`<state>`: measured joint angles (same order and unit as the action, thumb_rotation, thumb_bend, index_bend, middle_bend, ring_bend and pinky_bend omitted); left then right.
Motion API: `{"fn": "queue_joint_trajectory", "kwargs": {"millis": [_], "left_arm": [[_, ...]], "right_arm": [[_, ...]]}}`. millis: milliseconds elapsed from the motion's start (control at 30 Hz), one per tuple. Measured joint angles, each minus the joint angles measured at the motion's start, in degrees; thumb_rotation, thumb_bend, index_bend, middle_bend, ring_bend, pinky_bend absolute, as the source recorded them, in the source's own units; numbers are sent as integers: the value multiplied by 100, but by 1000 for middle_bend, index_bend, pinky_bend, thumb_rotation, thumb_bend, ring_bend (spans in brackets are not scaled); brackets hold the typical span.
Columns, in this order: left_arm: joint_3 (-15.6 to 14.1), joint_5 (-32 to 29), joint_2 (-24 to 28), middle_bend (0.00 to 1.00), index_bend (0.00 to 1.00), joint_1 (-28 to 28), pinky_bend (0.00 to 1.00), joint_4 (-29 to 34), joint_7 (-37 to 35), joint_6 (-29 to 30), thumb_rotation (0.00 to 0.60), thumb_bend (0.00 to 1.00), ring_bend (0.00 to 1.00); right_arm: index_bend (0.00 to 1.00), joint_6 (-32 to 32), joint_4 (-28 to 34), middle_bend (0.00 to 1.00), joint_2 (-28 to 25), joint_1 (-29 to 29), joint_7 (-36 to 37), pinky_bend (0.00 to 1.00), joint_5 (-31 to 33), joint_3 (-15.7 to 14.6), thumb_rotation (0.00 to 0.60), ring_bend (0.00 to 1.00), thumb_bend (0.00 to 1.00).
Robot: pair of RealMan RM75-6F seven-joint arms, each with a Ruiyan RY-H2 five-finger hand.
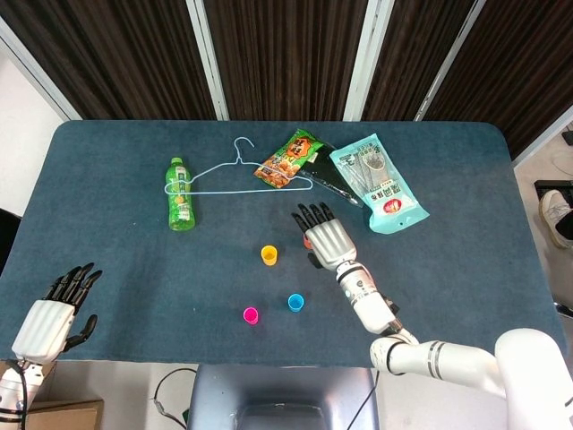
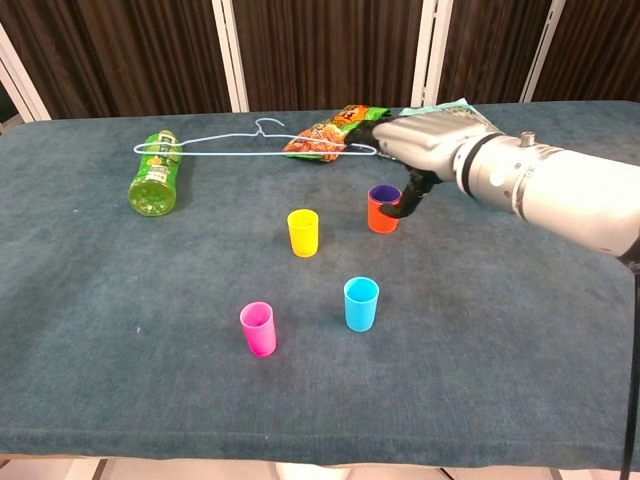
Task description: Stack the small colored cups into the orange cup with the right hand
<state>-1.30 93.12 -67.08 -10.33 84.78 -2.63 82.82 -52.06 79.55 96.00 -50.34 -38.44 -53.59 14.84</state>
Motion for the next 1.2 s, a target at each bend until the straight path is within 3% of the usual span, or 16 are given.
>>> {"fn": "queue_joint_trajectory", "kwargs": {"millis": [133,500,867,1067,1200], "left_arm": [[-8,13,-14,0,0,-14,151,-4,27,-24,600,444,0],[-11,18,39,0,0,12,152,-21,-81,43,600,444,0],[-24,67,95,0,0,56,152,-31,-209,146,600,445,0],[-37,102,103,0,0,53,152,-44,-247,149,600,444,0],[-44,113,100,0,0,48,152,-58,-256,141,600,444,0]], "right_arm": [[209,94,115,0,58,-140,24,0,-53,-50,600,0,452],[408,414,-1128,0,1074,-846,-269,0,626,81,600,0,453],[510,500,-1808,0,1550,-1109,-56,0,661,143,600,0,462],[615,406,-1975,26,1673,-1141,17,0,594,154,600,0,490],[633,273,-1954,39,1682,-1119,88,0,487,171,600,0,493]]}}
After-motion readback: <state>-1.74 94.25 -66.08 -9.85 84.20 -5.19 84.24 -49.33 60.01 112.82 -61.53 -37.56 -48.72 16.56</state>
